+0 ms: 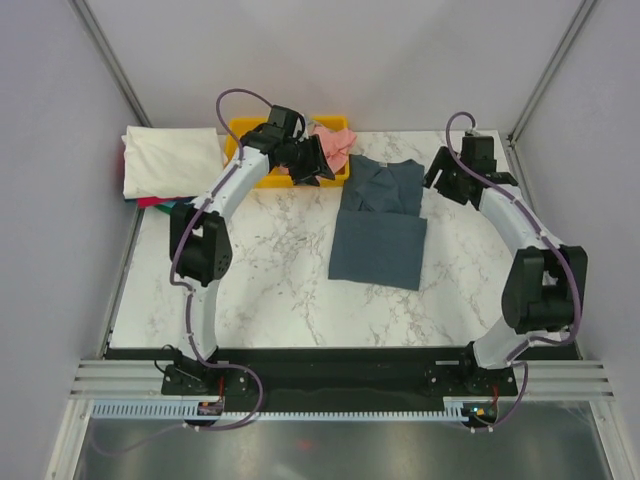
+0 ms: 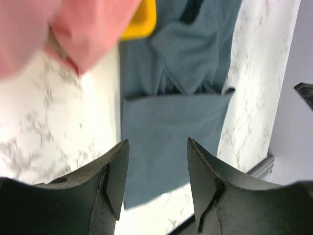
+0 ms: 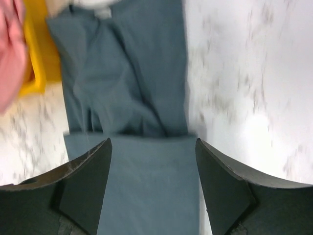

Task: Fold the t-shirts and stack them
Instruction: Fold the tshirt

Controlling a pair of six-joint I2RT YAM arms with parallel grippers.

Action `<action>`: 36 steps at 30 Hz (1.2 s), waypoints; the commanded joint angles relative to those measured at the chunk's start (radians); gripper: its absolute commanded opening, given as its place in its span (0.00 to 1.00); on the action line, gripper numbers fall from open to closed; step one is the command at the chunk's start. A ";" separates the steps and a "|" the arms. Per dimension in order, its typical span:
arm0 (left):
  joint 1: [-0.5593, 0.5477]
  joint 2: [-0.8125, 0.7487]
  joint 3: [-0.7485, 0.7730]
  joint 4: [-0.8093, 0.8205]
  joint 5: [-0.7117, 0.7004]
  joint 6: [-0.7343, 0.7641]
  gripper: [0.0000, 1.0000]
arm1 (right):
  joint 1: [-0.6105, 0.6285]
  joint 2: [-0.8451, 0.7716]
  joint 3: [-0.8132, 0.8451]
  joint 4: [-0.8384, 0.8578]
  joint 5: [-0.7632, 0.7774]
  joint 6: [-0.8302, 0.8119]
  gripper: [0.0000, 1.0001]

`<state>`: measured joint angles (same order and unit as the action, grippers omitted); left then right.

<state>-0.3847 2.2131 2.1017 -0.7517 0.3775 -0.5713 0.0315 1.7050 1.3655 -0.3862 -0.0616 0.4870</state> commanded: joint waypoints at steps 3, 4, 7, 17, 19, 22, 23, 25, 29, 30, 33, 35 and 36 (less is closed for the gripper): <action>-0.068 -0.298 -0.392 0.122 0.001 0.036 0.58 | 0.011 -0.261 -0.370 0.010 -0.185 0.039 0.77; -0.075 -0.372 -0.519 0.176 0.001 0.034 0.58 | 0.011 -0.325 -0.423 0.020 -0.201 0.048 0.77; -0.100 -0.469 -0.745 0.261 0.006 0.016 0.57 | 0.013 -0.416 -0.600 0.036 -0.256 0.079 0.76; -0.137 -0.662 -1.170 0.612 0.069 -0.055 0.56 | 0.016 -0.581 -0.900 0.133 -0.345 0.150 0.65; -0.138 -0.655 -1.207 0.658 0.081 -0.068 0.55 | 0.016 -0.549 -0.916 0.162 -0.345 0.148 0.63; -0.146 -0.630 -1.232 0.692 0.081 -0.075 0.54 | 0.016 -0.512 -0.933 0.191 -0.342 0.145 0.61; -0.148 -0.624 -1.235 0.699 0.081 -0.076 0.54 | 0.016 -0.502 -0.936 0.201 -0.337 0.145 0.61; -0.149 -0.603 -1.246 0.729 0.080 -0.084 0.54 | 0.018 -0.478 -0.942 0.217 -0.333 0.140 0.60; -0.157 -0.567 -1.249 0.747 0.083 -0.091 0.54 | 0.016 -0.446 -0.950 0.239 -0.331 0.134 0.52; -0.158 -0.560 -1.246 0.747 0.083 -0.091 0.53 | 0.016 -0.440 -0.951 0.237 -0.328 0.127 0.51; -0.171 -0.540 -1.249 0.747 0.067 -0.088 0.52 | 0.016 -0.427 -0.953 0.242 -0.322 0.121 0.47; -0.178 -0.529 -1.253 0.747 0.051 -0.087 0.52 | 0.016 -0.420 -0.953 0.245 -0.320 0.117 0.45; -0.181 -0.524 -1.258 0.747 0.049 -0.091 0.53 | 0.016 -0.415 -0.953 0.247 -0.320 0.117 0.44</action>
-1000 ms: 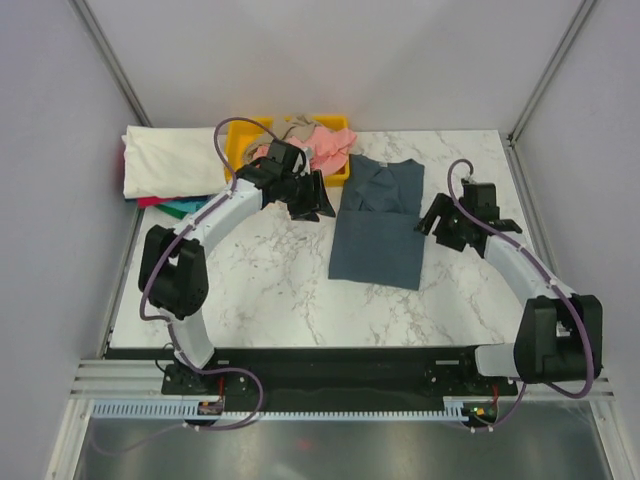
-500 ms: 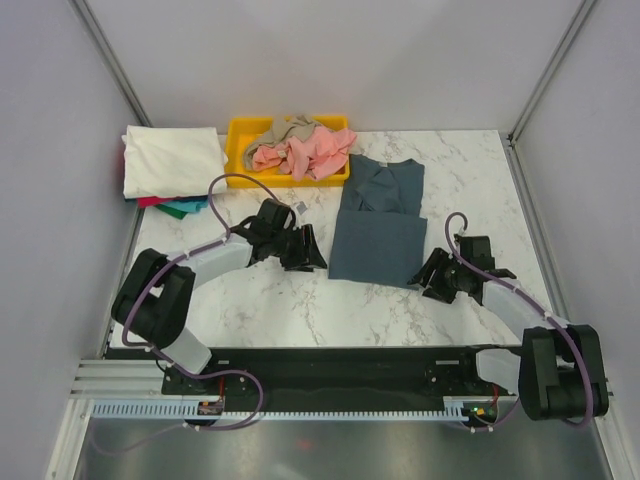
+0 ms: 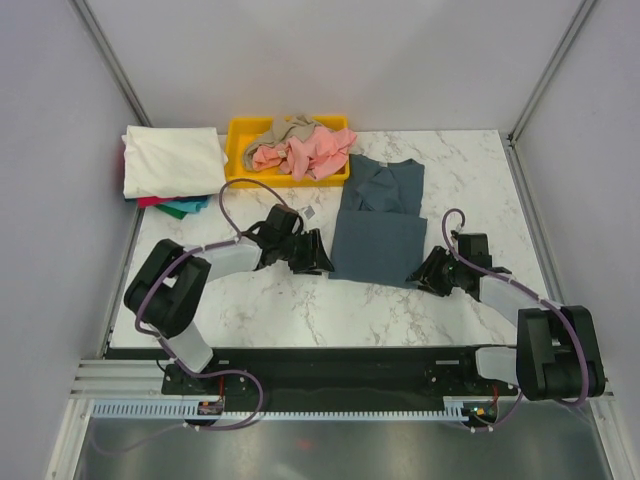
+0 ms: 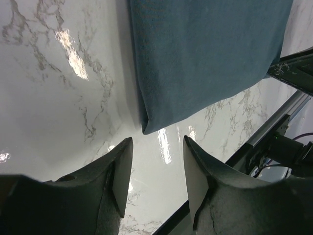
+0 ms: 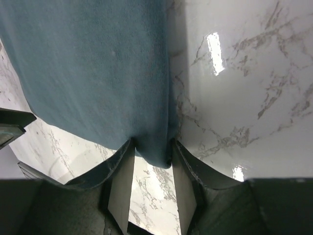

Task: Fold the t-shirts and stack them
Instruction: Fold the tshirt

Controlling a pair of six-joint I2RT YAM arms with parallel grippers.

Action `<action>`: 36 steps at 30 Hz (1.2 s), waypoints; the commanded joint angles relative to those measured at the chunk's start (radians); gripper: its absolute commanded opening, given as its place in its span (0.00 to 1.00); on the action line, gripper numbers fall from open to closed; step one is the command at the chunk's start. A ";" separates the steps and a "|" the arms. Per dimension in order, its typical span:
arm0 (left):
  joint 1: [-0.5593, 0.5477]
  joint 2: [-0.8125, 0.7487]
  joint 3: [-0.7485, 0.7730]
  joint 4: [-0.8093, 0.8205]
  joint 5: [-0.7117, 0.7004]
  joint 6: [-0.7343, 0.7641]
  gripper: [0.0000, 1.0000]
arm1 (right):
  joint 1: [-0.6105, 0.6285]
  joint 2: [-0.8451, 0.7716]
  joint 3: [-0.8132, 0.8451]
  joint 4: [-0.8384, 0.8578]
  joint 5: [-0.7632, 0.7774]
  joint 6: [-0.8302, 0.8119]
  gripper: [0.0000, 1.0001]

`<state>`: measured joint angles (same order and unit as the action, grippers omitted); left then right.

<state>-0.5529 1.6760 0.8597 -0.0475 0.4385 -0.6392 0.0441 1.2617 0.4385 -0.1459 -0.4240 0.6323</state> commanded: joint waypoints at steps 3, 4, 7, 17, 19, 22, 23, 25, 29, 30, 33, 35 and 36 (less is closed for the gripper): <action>-0.022 0.030 -0.024 0.069 -0.023 -0.033 0.53 | 0.003 0.038 -0.024 0.012 0.042 -0.032 0.42; -0.027 0.033 -0.022 0.069 -0.035 -0.036 0.53 | 0.003 0.045 -0.023 0.015 0.044 -0.037 0.41; -0.035 0.054 -0.021 0.075 -0.046 -0.040 0.54 | 0.003 0.059 -0.021 0.016 0.044 -0.042 0.39; -0.048 0.123 0.013 0.089 -0.095 -0.047 0.41 | 0.005 0.074 -0.032 0.023 0.048 -0.054 0.29; -0.058 0.129 0.021 0.092 -0.096 -0.047 0.35 | 0.003 0.074 -0.030 0.025 0.050 -0.054 0.23; -0.071 0.129 0.028 0.095 -0.101 -0.045 0.21 | 0.005 0.077 -0.030 0.023 0.051 -0.054 0.13; -0.076 0.128 0.032 0.098 -0.101 -0.043 0.11 | 0.005 0.077 -0.030 0.023 0.051 -0.052 0.10; -0.085 0.123 0.036 0.098 -0.095 -0.045 0.02 | 0.005 0.073 -0.030 0.023 0.050 -0.045 0.02; -0.100 0.039 0.029 0.066 -0.098 -0.054 0.02 | 0.005 0.009 -0.023 -0.012 0.047 -0.031 0.00; -0.102 0.019 0.025 0.054 -0.106 -0.054 0.02 | 0.005 -0.010 -0.017 -0.039 0.047 -0.025 0.00; -0.119 -0.076 0.012 -0.012 -0.116 -0.050 0.02 | 0.003 -0.097 -0.004 -0.122 0.045 -0.019 0.00; -0.139 -0.123 -0.008 -0.041 -0.122 -0.050 0.02 | 0.005 -0.168 0.017 -0.206 0.045 -0.025 0.00; -0.153 -0.180 -0.019 -0.066 -0.130 -0.053 0.02 | 0.004 -0.189 0.032 -0.239 0.045 -0.028 0.00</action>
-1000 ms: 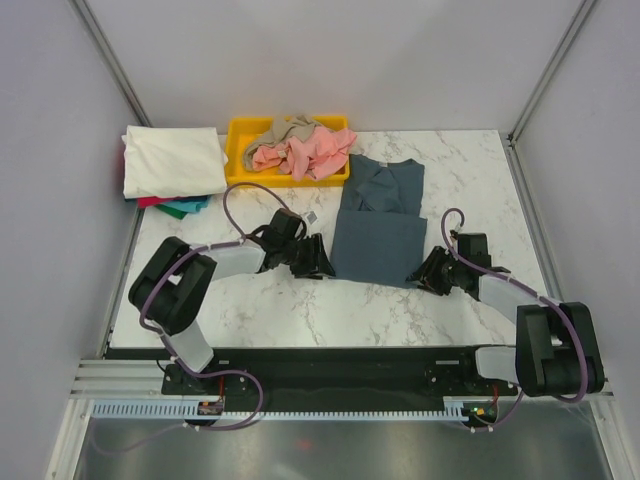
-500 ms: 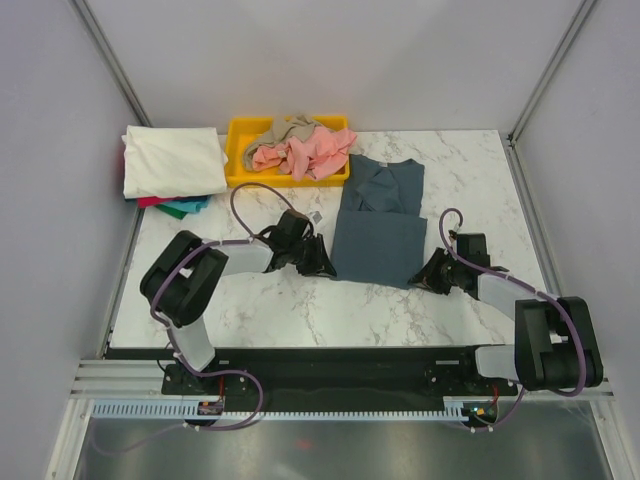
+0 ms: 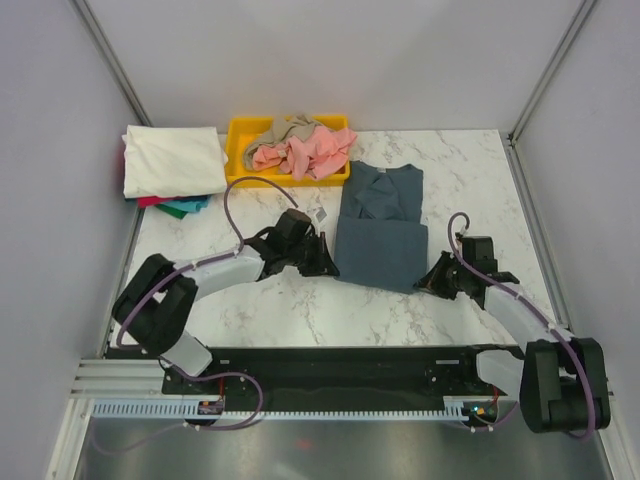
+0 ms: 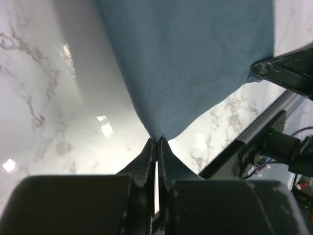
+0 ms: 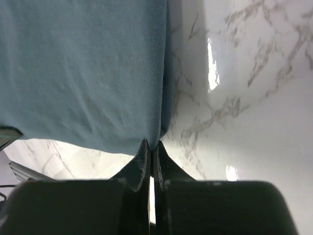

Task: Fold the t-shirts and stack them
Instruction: Fold the tshirt

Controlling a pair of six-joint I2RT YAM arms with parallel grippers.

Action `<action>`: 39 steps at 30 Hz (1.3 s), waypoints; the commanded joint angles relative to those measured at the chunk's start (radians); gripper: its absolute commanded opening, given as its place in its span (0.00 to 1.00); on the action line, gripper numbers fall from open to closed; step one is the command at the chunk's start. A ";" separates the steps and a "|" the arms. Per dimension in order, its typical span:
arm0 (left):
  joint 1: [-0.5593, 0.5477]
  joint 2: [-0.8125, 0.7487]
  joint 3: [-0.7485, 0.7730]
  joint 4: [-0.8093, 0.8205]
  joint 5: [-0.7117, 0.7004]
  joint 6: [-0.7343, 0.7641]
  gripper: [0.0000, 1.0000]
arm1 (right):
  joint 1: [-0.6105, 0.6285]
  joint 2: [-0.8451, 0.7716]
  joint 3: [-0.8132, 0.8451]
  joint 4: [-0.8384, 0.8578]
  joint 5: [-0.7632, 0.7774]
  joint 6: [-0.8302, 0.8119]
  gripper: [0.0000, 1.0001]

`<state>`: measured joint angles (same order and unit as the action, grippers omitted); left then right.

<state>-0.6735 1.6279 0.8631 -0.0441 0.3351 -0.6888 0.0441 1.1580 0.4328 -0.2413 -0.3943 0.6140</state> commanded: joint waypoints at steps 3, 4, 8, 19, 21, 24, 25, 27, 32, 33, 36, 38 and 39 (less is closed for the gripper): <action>-0.060 -0.221 -0.076 -0.106 -0.045 -0.028 0.02 | 0.003 -0.191 0.057 -0.257 -0.004 -0.014 0.00; -0.081 -0.282 -0.088 -0.115 -0.051 -0.037 0.02 | 0.003 -0.217 0.067 -0.286 -0.009 -0.014 0.00; -0.161 -0.425 -0.168 -0.164 -0.094 -0.107 0.02 | 0.003 -0.374 0.086 -0.447 -0.021 -0.014 0.00; -0.399 -0.769 -0.319 -0.263 -0.188 -0.411 0.02 | 0.010 -0.667 0.155 -0.815 -0.061 -0.049 0.00; -0.438 -0.796 -0.296 -0.319 -0.223 -0.434 0.02 | 0.017 -0.687 0.181 -0.858 -0.069 -0.056 0.00; -0.455 -0.807 -0.256 -0.387 -0.252 -0.448 0.02 | 0.017 -0.692 0.231 -0.869 -0.077 -0.056 0.00; -0.456 -0.804 -0.240 -0.404 -0.263 -0.436 0.02 | 0.019 -0.667 0.245 -0.863 -0.077 -0.057 0.00; -0.451 -0.794 -0.210 -0.456 -0.306 -0.410 0.02 | 0.019 -0.629 0.293 -0.839 -0.061 -0.079 0.00; -0.405 -0.721 -0.082 -0.539 -0.321 -0.322 0.02 | 0.019 -0.454 0.388 -0.762 -0.044 -0.128 0.00; -0.368 -0.714 -0.063 -0.542 -0.308 -0.310 0.02 | 0.017 -0.430 0.414 -0.753 -0.044 -0.140 0.00; -0.266 -0.682 -0.033 -0.542 -0.234 -0.256 0.02 | 0.017 -0.342 0.448 -0.708 -0.041 -0.158 0.00; -0.188 -0.653 -0.021 -0.542 -0.170 -0.218 0.02 | 0.019 -0.273 0.472 -0.678 -0.041 -0.166 0.00; -0.166 -0.637 -0.004 -0.540 -0.151 -0.204 0.02 | 0.017 -0.252 0.477 -0.664 -0.046 -0.166 0.00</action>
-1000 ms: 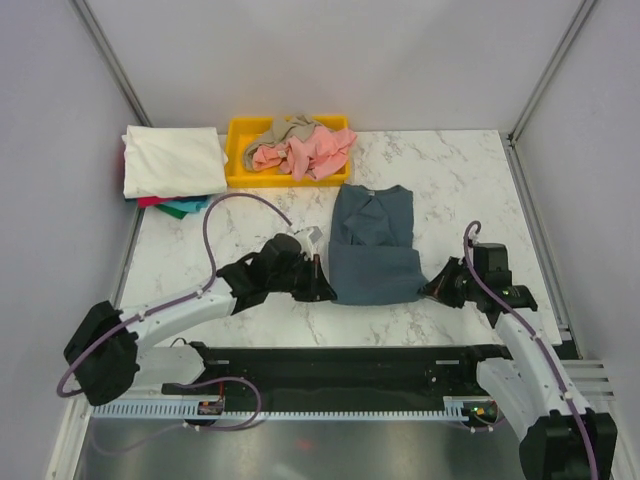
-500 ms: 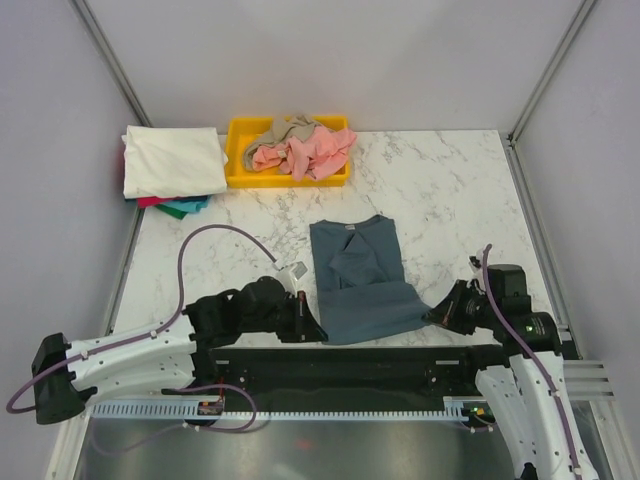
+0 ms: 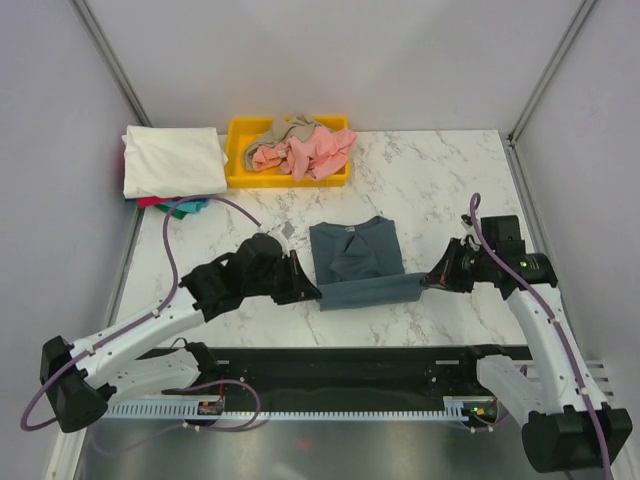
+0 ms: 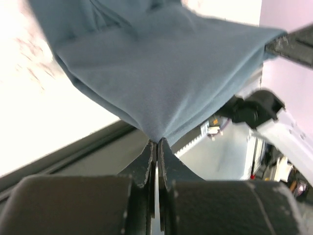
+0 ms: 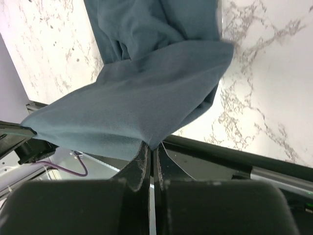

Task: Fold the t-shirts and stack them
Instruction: Fold the tshirt

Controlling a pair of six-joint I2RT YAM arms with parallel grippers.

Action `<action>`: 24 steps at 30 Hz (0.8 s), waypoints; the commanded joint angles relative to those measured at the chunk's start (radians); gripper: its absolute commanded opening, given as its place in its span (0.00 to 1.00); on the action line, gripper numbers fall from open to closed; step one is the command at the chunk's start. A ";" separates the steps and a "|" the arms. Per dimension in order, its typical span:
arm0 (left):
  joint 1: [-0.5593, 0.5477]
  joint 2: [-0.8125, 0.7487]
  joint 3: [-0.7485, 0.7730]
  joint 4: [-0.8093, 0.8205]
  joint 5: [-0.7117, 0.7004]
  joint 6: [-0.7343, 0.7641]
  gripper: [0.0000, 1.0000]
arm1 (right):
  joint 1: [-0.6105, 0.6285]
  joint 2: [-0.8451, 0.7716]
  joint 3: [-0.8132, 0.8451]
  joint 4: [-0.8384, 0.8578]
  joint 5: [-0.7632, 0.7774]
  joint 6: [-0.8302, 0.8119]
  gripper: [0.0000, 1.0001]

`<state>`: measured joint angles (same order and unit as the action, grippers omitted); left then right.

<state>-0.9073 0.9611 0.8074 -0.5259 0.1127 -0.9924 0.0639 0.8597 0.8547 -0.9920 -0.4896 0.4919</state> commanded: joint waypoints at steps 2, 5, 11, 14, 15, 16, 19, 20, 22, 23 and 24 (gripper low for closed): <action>0.116 0.072 0.071 -0.059 0.109 0.138 0.02 | -0.003 0.103 0.072 0.122 0.046 -0.047 0.00; 0.157 0.122 0.116 -0.057 0.156 0.184 0.02 | -0.001 0.179 0.093 0.162 0.049 -0.052 0.00; 0.275 0.234 0.191 -0.051 0.226 0.262 0.02 | -0.001 0.327 0.167 0.231 0.049 -0.062 0.00; 0.318 0.297 0.236 -0.051 0.249 0.305 0.02 | -0.003 0.409 0.210 0.269 0.046 -0.059 0.00; 0.332 0.315 0.260 -0.052 0.255 0.328 0.02 | -0.003 0.433 0.221 0.280 0.039 -0.056 0.00; 0.346 0.359 0.272 -0.051 0.263 0.337 0.02 | -0.003 0.481 0.230 0.292 0.037 -0.053 0.00; 0.403 0.438 0.329 -0.052 0.301 0.377 0.02 | -0.001 0.574 0.271 0.354 0.033 -0.030 0.00; 0.430 0.488 0.346 -0.054 0.320 0.388 0.02 | -0.001 0.596 0.294 0.363 0.031 -0.024 0.00; 0.458 0.540 0.397 -0.057 0.346 0.408 0.02 | -0.001 0.660 0.322 0.391 0.025 -0.010 0.00; 0.479 0.583 0.413 -0.057 0.354 0.414 0.02 | 0.001 0.683 0.354 0.397 0.025 -0.009 0.00; 0.488 0.602 0.444 -0.059 0.355 0.426 0.02 | -0.001 0.703 0.368 0.404 0.025 -0.004 0.00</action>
<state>-0.4641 1.5089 1.1706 -0.5488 0.4191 -0.6613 0.0704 1.5223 1.1419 -0.6800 -0.4965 0.4782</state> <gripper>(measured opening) 0.028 0.019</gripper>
